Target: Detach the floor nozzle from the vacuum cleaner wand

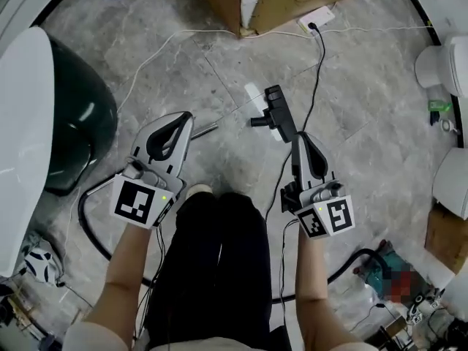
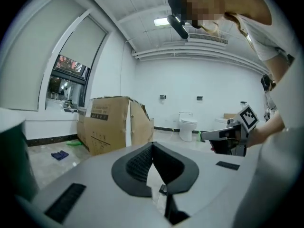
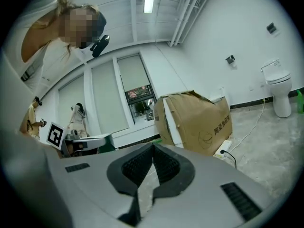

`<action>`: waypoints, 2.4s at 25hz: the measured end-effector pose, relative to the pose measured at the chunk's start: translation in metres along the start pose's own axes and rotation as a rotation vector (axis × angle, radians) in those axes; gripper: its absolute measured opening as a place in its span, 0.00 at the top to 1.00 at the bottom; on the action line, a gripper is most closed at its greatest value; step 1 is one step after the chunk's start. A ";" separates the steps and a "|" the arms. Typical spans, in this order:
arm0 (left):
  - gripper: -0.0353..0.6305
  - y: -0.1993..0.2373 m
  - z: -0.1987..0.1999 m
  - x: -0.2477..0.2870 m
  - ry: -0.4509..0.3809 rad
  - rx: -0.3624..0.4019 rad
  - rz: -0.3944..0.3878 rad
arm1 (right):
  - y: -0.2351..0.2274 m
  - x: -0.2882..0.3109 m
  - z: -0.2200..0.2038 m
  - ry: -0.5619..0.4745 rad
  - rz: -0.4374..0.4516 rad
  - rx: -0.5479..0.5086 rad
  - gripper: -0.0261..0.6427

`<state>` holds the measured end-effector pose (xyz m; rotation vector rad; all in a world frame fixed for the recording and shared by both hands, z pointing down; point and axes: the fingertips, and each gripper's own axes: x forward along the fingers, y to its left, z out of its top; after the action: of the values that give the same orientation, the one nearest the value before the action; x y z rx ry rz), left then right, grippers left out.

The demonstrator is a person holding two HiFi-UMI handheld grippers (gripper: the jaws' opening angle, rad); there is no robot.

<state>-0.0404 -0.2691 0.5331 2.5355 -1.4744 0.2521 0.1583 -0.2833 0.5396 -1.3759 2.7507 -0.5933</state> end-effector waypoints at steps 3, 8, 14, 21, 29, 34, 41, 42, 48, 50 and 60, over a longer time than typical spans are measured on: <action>0.93 -0.011 0.074 -0.033 -0.002 -0.020 0.013 | 0.036 -0.017 0.070 0.009 -0.033 0.021 0.94; 0.93 -0.035 0.184 -0.082 0.004 -0.047 0.000 | 0.088 -0.047 0.178 0.039 -0.079 0.017 0.94; 0.93 -0.075 0.284 -0.123 0.024 -0.056 -0.040 | 0.144 -0.077 0.277 0.047 -0.086 0.012 0.94; 0.93 -0.111 0.358 -0.144 -0.040 -0.026 -0.092 | 0.207 -0.090 0.335 0.000 -0.059 0.002 0.94; 0.93 -0.104 0.373 -0.158 -0.047 -0.001 -0.088 | 0.219 -0.107 0.325 0.008 -0.139 0.068 0.94; 0.93 -0.104 0.370 -0.160 -0.037 -0.006 -0.092 | 0.211 -0.112 0.330 -0.002 -0.154 0.058 0.94; 0.93 -0.104 0.367 -0.158 -0.027 -0.013 -0.093 | 0.210 -0.116 0.340 -0.009 -0.162 0.029 0.94; 0.93 -0.106 0.368 -0.157 -0.027 -0.012 -0.093 | 0.209 -0.117 0.340 -0.008 -0.161 0.031 0.94; 0.93 -0.112 0.372 -0.152 -0.028 0.000 -0.101 | 0.204 -0.117 0.344 -0.011 -0.153 0.032 0.94; 0.93 -0.112 0.371 -0.152 -0.023 0.000 -0.098 | 0.203 -0.117 0.346 -0.011 -0.152 0.033 0.94; 0.93 -0.114 0.361 -0.155 0.010 0.008 -0.091 | 0.196 -0.124 0.335 0.018 -0.161 0.047 0.94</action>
<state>0.0005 -0.1763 0.1366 2.5958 -1.3523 0.2565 0.1424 -0.1915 0.1428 -1.5993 2.6381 -0.6739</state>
